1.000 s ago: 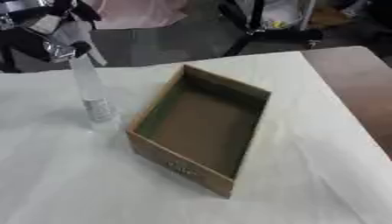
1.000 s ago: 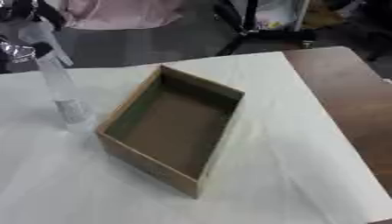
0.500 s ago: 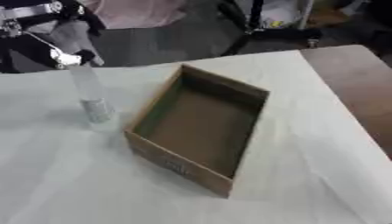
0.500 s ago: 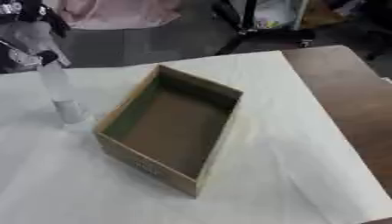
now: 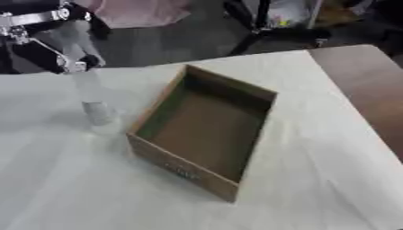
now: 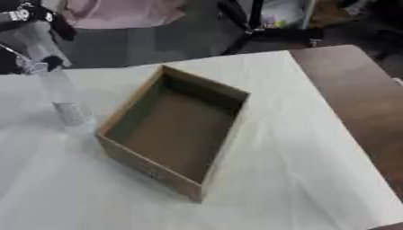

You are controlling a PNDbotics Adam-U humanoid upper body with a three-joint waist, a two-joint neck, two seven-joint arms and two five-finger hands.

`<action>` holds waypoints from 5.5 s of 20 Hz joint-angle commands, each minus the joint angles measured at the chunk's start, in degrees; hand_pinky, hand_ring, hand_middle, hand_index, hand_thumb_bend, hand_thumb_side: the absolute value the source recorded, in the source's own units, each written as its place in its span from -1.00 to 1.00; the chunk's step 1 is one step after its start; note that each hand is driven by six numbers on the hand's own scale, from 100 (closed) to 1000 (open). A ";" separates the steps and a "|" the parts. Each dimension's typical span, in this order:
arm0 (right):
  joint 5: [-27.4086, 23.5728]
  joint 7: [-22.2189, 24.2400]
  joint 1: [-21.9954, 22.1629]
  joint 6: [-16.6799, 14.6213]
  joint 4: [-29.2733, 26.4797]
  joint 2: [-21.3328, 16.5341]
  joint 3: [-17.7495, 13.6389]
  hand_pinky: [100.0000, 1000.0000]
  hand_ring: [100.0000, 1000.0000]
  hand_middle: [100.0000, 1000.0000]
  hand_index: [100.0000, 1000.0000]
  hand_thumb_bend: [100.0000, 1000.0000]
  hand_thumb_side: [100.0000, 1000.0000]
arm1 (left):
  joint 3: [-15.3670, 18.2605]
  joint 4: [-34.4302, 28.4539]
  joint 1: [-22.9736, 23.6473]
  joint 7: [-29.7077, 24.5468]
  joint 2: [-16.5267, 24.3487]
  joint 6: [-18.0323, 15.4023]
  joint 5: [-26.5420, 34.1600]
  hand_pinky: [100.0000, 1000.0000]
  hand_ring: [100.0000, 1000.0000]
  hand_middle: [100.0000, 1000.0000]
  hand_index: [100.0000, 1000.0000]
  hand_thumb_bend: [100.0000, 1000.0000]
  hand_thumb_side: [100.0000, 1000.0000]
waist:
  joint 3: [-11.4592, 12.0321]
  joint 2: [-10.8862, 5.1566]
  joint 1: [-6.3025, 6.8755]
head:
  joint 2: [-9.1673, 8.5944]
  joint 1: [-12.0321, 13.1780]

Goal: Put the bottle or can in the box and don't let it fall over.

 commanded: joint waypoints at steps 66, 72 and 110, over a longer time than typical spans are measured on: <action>-1.28 0.52 -0.61 0.35 -0.43 -0.41 -1.02 0.58 1.00 0.49 0.80 -1.00 -0.15 | 1.73 -0.95 -0.74 -10.92 1.45 -11.37 -1.48 -1.00 -1.00 -1.00 -0.71 -0.56 -1.00 | 0.06 -0.82 -0.34 | -1.02 -0.88; -1.33 0.39 -0.55 0.49 -0.51 -0.50 -1.05 0.58 1.00 0.50 0.80 -1.00 -0.16 | 1.80 -1.47 -0.74 -10.92 1.73 -10.60 -0.35 -1.00 -1.00 -1.00 -0.81 -0.56 -1.00 | 0.21 -1.51 -0.41 | -0.60 -0.92; -1.53 -0.81 -1.55 2.46 -2.63 -2.21 0.40 0.58 1.00 0.49 0.78 -1.00 -0.26 | 1.25 -8.95 -10.29 -4.37 -1.06 0.65 11.35 -1.00 -1.00 -1.00 -0.86 -0.52 -1.00 | 1.29 -7.21 1.32 | 6.29 -0.32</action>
